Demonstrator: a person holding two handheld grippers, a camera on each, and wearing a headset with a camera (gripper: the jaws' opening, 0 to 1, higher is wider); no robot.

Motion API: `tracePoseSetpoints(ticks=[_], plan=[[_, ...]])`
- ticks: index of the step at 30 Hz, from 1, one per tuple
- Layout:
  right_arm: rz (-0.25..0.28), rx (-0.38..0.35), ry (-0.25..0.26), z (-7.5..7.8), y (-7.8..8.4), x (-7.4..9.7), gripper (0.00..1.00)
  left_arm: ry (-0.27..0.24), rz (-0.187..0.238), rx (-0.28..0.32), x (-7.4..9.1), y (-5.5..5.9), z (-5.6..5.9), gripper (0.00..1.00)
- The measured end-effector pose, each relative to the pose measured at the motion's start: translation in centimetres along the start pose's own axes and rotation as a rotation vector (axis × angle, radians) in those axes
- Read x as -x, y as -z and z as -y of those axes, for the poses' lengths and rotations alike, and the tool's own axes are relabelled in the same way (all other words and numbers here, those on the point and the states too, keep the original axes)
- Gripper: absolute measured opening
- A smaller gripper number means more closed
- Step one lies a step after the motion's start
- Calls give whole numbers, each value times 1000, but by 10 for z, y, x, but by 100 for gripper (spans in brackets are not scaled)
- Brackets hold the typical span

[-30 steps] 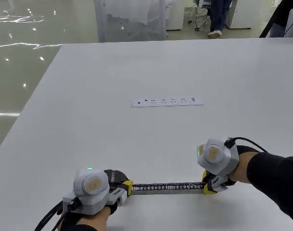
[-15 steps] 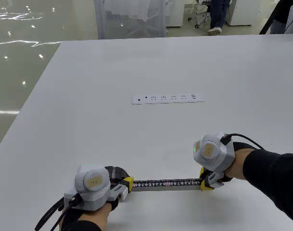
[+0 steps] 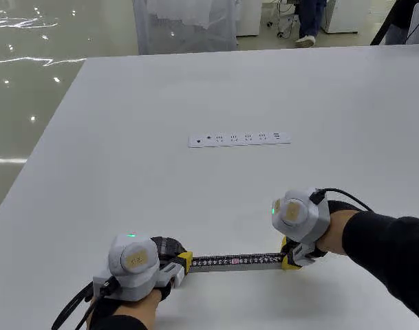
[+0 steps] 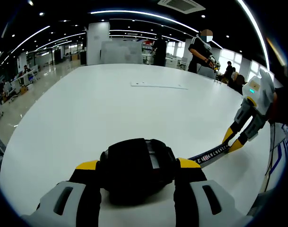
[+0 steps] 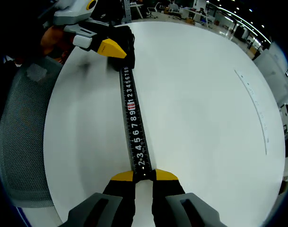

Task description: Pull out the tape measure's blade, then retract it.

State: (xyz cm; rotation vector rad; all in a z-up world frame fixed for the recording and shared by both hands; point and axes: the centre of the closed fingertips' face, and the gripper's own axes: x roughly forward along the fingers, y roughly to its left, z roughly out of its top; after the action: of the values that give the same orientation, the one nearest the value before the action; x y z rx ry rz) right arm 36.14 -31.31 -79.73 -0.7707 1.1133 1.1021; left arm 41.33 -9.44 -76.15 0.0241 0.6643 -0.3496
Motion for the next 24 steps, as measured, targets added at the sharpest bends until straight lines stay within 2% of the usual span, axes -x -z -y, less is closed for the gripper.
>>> tracePoseSetpoints(ticks=[24], plan=[[2,10,1,-2,-14,-5,8,-1,-6,3,1,1,0,57]])
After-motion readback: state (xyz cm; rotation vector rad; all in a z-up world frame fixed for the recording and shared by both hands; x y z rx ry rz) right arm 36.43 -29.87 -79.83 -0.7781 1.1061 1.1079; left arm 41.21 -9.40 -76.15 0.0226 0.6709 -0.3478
